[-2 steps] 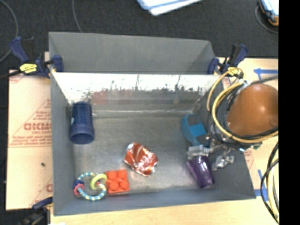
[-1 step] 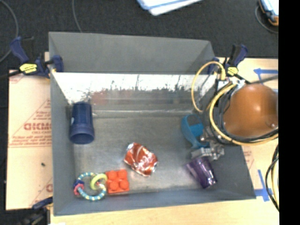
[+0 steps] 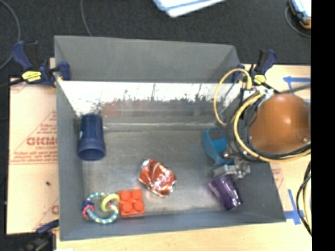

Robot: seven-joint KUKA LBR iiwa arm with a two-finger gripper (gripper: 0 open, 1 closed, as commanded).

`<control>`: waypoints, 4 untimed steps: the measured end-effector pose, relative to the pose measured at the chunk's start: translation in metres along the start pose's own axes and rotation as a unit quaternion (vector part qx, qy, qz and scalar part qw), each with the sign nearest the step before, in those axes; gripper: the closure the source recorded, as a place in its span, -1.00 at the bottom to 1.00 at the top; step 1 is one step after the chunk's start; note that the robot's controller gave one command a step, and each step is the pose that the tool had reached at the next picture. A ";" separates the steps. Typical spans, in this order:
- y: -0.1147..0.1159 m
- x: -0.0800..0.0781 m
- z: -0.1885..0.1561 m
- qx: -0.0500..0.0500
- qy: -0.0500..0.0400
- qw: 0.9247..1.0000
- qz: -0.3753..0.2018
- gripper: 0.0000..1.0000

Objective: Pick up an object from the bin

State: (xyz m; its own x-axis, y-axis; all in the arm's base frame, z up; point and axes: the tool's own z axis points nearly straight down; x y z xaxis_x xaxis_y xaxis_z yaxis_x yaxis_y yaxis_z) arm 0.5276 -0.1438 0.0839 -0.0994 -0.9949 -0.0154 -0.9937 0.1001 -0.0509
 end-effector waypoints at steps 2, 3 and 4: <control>0.004 0.001 -0.018 -0.007 0.002 1.000 -0.002 1.00; 0.003 0.004 -0.034 -0.007 0.004 1.000 0.000 1.00; 0.004 0.003 -0.045 -0.010 0.003 1.000 0.001 1.00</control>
Offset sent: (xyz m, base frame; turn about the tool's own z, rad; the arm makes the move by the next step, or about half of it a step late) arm 0.0001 0.0000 0.0215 0.0000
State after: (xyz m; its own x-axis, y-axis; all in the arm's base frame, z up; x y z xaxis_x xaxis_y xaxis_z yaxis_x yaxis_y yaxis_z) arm 0.5209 -0.1470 0.1289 -0.1008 -0.9949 -0.0104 -0.9944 0.1011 -0.0310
